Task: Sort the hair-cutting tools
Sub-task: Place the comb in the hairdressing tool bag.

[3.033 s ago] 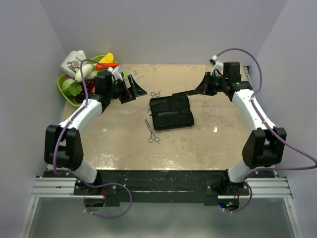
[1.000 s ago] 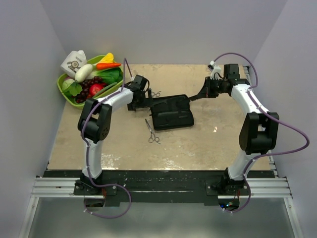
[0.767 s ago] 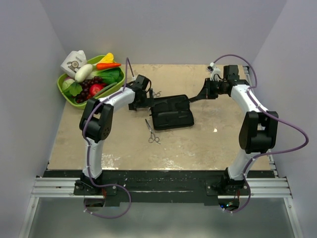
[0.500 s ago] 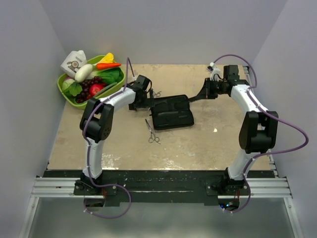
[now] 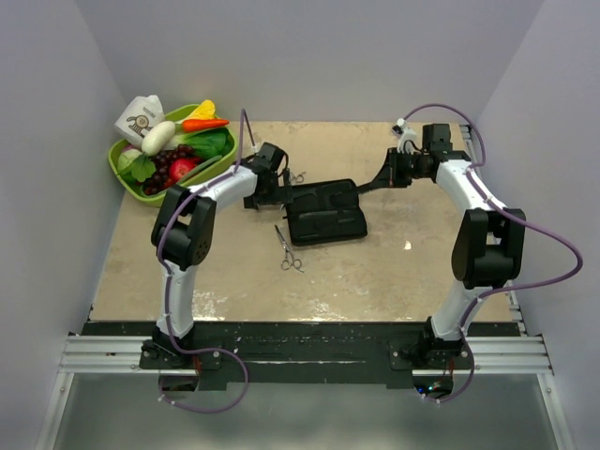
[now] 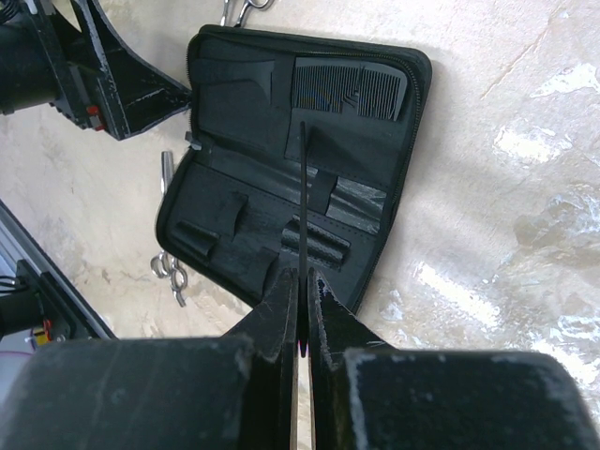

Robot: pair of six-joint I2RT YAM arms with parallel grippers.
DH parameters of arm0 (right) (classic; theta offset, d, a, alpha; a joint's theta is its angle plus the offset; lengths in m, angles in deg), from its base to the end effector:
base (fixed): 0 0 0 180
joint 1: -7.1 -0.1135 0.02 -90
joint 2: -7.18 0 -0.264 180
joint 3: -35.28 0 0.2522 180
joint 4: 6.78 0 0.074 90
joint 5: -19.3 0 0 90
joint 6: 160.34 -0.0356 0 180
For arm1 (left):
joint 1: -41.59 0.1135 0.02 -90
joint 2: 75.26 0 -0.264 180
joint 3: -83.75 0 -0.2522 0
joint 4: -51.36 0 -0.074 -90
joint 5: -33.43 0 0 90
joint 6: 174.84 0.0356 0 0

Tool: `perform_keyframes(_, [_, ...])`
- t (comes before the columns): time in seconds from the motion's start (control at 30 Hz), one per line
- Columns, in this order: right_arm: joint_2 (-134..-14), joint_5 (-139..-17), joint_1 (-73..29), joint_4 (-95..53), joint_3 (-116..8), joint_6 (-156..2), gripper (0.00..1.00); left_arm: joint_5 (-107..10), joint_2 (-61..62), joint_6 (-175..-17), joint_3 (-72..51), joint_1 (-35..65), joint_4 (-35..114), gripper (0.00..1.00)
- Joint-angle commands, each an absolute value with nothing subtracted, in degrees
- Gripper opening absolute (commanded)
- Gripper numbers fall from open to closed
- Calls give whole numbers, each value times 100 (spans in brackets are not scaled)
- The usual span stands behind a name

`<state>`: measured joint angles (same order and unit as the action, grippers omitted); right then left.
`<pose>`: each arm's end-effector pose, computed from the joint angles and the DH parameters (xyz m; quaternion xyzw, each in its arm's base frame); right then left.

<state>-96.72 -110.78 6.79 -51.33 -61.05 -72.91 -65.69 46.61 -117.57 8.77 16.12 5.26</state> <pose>0.3955 0.0251 0.2566 -0.0937 0.8906 0.3317 0.2967 0.4091 -0.1886 0.1674 -0.0799 0.9661 -0.0458 0.2413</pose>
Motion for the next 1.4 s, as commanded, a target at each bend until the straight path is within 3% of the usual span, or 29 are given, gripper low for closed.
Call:
perform_keyframes(0.0, [-9636, -11228, 701, -4999, -6128, -7298, 0, -6922, 4463, -11675, 672, 1628, 253, 98])
perform_keyframes(0.43, [-9618, -11272, 701, -4973, -6084, -7324, 0, -6905, 4155, -11710, 338, 1672, 384, 98])
perform_keyframes(1.0, [-9847, -11430, 693, -5122, -6110, -7272, 0, -6800, 5183, -11692, 1137, 1637, 314, 98])
perform_keyframes(1.37, [-10119, -11219, 693, -5289, -6321, -7263, 0, -6800, 5298, -11727, 1041, 1487, 420, 98])
